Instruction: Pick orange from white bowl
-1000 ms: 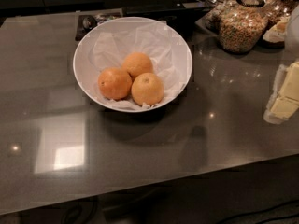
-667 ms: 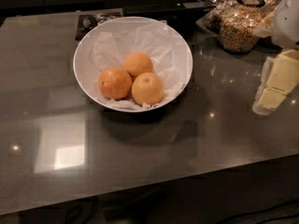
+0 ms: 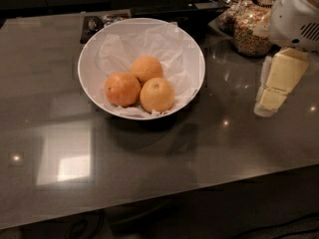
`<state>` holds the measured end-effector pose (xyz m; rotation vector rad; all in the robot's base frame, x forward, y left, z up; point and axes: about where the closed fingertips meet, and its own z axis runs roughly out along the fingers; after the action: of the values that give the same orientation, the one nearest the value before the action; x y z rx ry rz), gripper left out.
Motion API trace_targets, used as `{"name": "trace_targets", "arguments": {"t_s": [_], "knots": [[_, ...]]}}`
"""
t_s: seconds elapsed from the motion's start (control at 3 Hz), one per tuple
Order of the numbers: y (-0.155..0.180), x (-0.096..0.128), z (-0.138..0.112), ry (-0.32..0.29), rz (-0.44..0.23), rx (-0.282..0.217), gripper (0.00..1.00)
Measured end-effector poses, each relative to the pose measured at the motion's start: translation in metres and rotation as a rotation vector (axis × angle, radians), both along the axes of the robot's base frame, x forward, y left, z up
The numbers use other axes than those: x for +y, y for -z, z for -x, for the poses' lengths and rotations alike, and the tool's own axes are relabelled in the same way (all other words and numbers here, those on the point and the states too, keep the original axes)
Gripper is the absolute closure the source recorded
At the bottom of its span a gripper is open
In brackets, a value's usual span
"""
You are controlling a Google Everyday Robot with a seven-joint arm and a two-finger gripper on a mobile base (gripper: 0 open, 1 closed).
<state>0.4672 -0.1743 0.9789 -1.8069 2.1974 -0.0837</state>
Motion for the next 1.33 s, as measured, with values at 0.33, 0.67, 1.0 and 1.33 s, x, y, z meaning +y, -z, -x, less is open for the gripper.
{"name": "trace_targets", "arguments": {"t_s": [0.33,0.67,1.0,1.33], "knots": [[-0.002,0.025,-0.007,0.011,-0.017,-0.006,0.0],[-0.007,0.065,-0.02,0.007,-0.017,-0.002,0.0],[-0.006,0.102,-0.025,-0.014,-0.006,0.019,0.07],[-0.001,0.136,-0.024,-0.059,0.02,0.038,0.17]]}}
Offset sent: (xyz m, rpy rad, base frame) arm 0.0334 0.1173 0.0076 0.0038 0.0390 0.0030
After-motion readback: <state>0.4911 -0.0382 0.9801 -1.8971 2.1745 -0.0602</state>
